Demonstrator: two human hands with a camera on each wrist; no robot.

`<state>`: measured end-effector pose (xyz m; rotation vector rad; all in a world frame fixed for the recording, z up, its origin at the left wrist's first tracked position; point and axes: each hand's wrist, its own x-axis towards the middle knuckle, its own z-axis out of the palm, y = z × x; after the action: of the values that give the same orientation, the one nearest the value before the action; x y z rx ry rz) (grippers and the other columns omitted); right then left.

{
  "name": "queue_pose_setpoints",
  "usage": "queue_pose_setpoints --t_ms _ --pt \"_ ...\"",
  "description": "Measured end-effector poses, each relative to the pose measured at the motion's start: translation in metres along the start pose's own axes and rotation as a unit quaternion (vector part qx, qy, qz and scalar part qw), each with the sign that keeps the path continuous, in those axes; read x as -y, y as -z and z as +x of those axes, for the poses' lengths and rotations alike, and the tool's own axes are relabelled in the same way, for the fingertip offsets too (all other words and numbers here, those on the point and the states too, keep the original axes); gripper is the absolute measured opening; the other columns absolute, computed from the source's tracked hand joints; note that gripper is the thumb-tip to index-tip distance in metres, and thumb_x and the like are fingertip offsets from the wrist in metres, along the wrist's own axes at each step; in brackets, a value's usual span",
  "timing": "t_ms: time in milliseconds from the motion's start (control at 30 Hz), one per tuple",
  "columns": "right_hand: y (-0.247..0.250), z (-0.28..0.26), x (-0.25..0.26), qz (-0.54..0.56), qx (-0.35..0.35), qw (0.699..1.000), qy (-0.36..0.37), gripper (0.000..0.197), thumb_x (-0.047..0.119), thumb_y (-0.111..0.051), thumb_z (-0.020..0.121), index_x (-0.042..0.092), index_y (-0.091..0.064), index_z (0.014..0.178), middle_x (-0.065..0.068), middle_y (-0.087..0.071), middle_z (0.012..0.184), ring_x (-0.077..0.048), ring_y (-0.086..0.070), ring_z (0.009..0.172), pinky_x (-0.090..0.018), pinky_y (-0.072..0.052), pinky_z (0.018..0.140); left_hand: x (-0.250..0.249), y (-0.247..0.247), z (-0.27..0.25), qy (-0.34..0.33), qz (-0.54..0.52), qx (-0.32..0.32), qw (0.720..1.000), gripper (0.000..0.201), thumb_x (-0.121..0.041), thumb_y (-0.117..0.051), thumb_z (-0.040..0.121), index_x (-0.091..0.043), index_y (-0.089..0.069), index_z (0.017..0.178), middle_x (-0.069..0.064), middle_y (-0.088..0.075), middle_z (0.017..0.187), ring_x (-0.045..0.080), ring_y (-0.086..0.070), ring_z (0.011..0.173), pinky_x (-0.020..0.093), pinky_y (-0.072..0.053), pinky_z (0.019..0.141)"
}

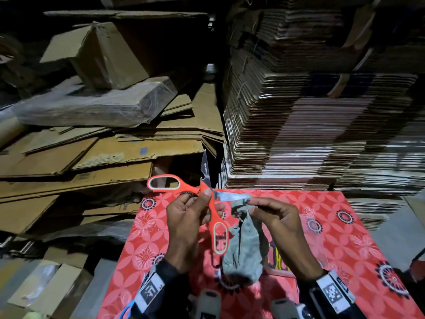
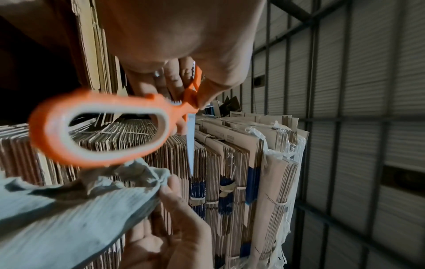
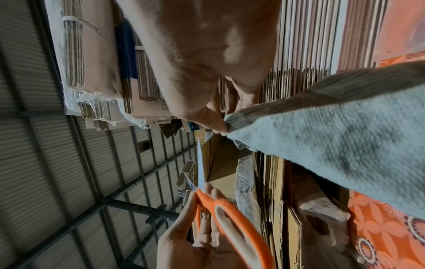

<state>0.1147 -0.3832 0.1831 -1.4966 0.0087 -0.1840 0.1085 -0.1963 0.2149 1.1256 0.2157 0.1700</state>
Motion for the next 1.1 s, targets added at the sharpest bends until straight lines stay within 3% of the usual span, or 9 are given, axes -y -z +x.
queue_pose_setpoints --t_ms 200,367,433,500,633,733,900,1000,1100 --pt "-0.010 -0.006 0.008 0.027 0.097 0.995 -0.009 0.019 0.018 -0.078 0.082 0.000 -0.082 0.089 -0.020 -0.076 0.096 -0.014 -0.066 0.082 -0.021 -0.051 0.072 -0.003 -0.007 -0.003 0.039 -0.104 0.037 0.993 0.012 0.000 -0.061 0.096 -0.001 -0.066 0.085 0.012 -0.076 0.078 0.035 -0.079 0.088 0.036 -0.064 0.065" --pt "-0.007 -0.003 0.003 -0.016 0.157 0.987 0.007 0.017 0.018 -0.087 0.076 0.005 -0.083 0.086 -0.012 -0.076 0.096 -0.017 -0.072 0.080 -0.026 -0.053 0.069 0.003 -0.003 -0.002 0.031 -0.112 0.064 0.991 0.012 -0.009 -0.069 0.084 -0.012 -0.078 0.078 0.014 -0.075 0.088 0.043 -0.075 0.103 0.044 -0.065 0.084" --pt "-0.003 0.000 0.003 -0.021 0.171 0.985 0.020 0.011 0.018 -0.085 0.080 0.007 -0.084 0.084 -0.010 -0.075 0.093 -0.014 -0.067 0.073 -0.025 -0.050 0.066 0.004 -0.001 0.000 0.027 -0.102 0.072 0.992 0.008 -0.012 -0.074 0.080 -0.010 -0.078 0.086 0.015 -0.076 0.093 0.040 -0.074 0.105 0.051 -0.060 0.096" --pt "0.003 0.005 0.009 -0.018 0.172 0.984 0.048 0.009 0.014 -0.079 0.086 0.007 -0.083 0.082 -0.008 -0.073 0.086 -0.009 -0.061 0.067 -0.022 -0.045 0.062 0.007 0.008 0.003 0.025 -0.096 0.083 0.992 0.042 -0.020 -0.088 0.073 0.001 -0.072 0.106 0.018 -0.076 0.104 0.037 -0.074 0.107 0.057 -0.053 0.106" --pt "0.026 0.019 0.017 -0.041 0.150 0.982 0.111 0.022 0.014 -0.074 0.091 -0.001 -0.076 0.075 -0.018 -0.065 0.077 -0.015 -0.052 0.065 -0.026 -0.038 0.059 0.004 0.040 0.013 0.033 -0.195 0.125 0.972 0.074 -0.045 -0.100 0.054 0.000 -0.076 0.107 0.021 -0.074 0.120 0.050 -0.067 0.116 0.058 -0.059 0.094" --pt "0.037 0.022 0.021 -0.054 0.149 0.982 0.103 0.017 0.015 -0.075 0.089 0.001 -0.080 0.081 -0.020 -0.067 0.081 -0.013 -0.054 0.064 -0.023 -0.040 0.059 -0.005 0.056 0.021 0.048 -0.153 0.137 0.977 0.099 -0.057 -0.096 0.056 0.005 -0.067 0.127 0.024 -0.068 0.132 0.038 -0.069 0.115 0.054 -0.060 0.093" --pt "0.037 0.021 0.014 -0.069 0.163 0.980 0.091 0.006 0.013 -0.080 0.082 0.012 -0.086 0.085 -0.010 -0.074 0.091 -0.011 -0.066 0.078 -0.015 -0.046 0.063 -0.018 0.045 0.030 -0.097 0.195 0.195 0.956 0.049 -0.050 -0.077 0.077 -0.008 -0.077 0.104 0.006 -0.079 0.097 0.019 -0.072 0.089 0.029 -0.053 0.080" --pt "0.034 0.017 0.007 -0.058 0.138 0.984 0.093 0.010 0.016 -0.081 0.079 0.013 -0.086 0.087 -0.008 -0.073 0.092 -0.012 -0.067 0.081 -0.015 -0.047 0.066 -0.016 0.033 0.029 -0.102 0.246 0.232 0.936 0.034 -0.033 -0.081 0.087 0.001 -0.074 0.088 0.014 -0.073 0.079 0.026 -0.069 0.072 0.025 -0.050 0.066" --pt "0.030 0.013 0.004 -0.040 0.117 0.988 0.093 0.011 0.015 -0.080 0.080 0.010 -0.085 0.088 -0.007 -0.074 0.093 -0.014 -0.068 0.085 -0.016 -0.048 0.068 -0.012 0.024 0.024 -0.063 0.243 0.254 0.934 0.026 -0.022 -0.077 0.093 0.003 -0.073 0.090 0.020 -0.074 0.086 0.026 -0.071 0.068 0.026 -0.052 0.061"
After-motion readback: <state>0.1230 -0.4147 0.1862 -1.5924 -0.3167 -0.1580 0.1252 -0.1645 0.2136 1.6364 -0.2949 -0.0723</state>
